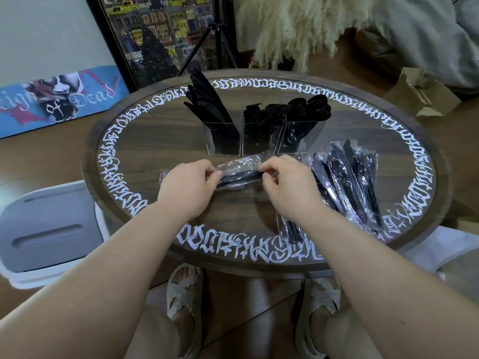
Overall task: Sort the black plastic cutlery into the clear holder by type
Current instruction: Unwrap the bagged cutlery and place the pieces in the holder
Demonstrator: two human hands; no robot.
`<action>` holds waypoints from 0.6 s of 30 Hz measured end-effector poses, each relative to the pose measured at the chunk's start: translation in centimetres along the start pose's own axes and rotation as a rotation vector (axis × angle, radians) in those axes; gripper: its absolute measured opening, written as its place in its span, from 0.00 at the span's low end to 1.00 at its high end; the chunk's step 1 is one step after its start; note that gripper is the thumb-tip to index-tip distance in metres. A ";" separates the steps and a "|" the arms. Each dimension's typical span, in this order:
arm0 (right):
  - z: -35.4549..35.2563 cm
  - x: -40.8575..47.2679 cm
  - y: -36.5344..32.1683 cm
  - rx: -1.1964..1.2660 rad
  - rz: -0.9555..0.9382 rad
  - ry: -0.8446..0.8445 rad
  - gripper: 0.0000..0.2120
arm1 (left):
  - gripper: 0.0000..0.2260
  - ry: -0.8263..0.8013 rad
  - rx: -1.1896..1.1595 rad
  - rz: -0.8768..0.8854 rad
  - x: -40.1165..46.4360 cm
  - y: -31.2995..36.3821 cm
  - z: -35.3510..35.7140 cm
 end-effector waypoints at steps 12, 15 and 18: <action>0.5 -0.3 3.5 0.523 0.335 0.043 0.09 | 0.12 -0.004 -0.043 0.047 -0.7 0.8 0.1; 0.9 -0.3 3.4 0.573 0.336 0.008 0.07 | 0.11 0.001 -0.049 0.039 -0.5 0.6 0.0; 1.3 -0.2 3.3 0.512 0.311 -0.045 0.06 | 0.10 -0.003 -0.077 0.048 -0.5 0.7 -0.2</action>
Point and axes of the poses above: each hand's wrist, its own x-axis towards the middle knuckle, its own z-axis out of the palm, y = z × x, the point moved 9 cm from there along x, towards the middle knuckle, and after that the axes turned 9 degrees about -z, right-handed, at the moved point
